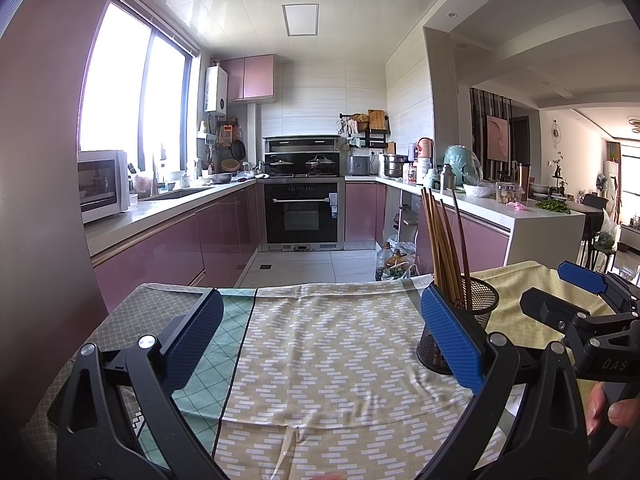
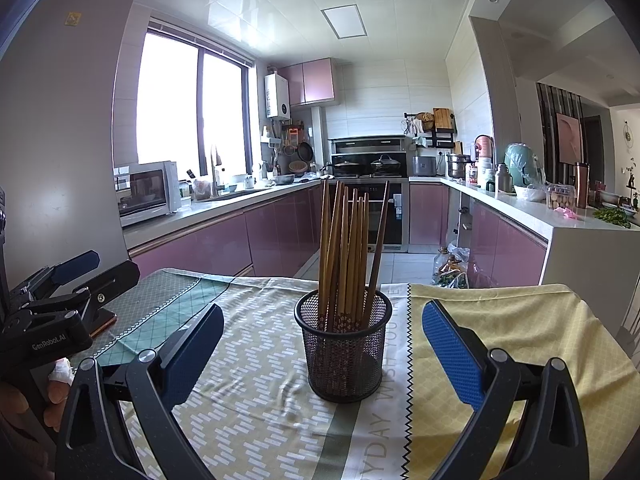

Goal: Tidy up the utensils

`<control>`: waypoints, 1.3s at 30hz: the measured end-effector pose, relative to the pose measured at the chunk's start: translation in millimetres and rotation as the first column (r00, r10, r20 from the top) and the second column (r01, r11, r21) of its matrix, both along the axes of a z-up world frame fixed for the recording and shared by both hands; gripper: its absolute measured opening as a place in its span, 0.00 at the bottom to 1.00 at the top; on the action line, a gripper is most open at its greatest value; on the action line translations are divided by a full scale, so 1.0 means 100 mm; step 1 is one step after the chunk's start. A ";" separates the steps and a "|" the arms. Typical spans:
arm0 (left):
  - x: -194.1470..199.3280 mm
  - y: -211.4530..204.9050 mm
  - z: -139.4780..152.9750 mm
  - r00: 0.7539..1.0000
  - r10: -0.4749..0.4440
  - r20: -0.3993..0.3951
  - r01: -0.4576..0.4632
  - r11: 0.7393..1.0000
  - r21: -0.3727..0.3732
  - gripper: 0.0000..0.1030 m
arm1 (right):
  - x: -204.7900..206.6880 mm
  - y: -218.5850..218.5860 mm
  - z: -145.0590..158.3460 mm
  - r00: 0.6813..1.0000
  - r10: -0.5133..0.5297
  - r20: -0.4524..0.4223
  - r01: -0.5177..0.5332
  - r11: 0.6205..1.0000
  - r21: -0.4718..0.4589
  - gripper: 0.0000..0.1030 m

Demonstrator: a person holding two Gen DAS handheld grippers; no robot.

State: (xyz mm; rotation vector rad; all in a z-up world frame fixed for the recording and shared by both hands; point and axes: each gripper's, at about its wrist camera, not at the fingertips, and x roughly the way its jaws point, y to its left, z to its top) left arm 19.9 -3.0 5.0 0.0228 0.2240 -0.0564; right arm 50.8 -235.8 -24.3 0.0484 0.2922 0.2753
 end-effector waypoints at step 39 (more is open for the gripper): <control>0.01 -0.02 -0.03 1.000 0.009 -0.023 -0.009 1.000 0.024 0.94 | 0.04 -0.04 -0.02 1.000 -0.005 -0.024 0.004 1.000 -0.008 0.93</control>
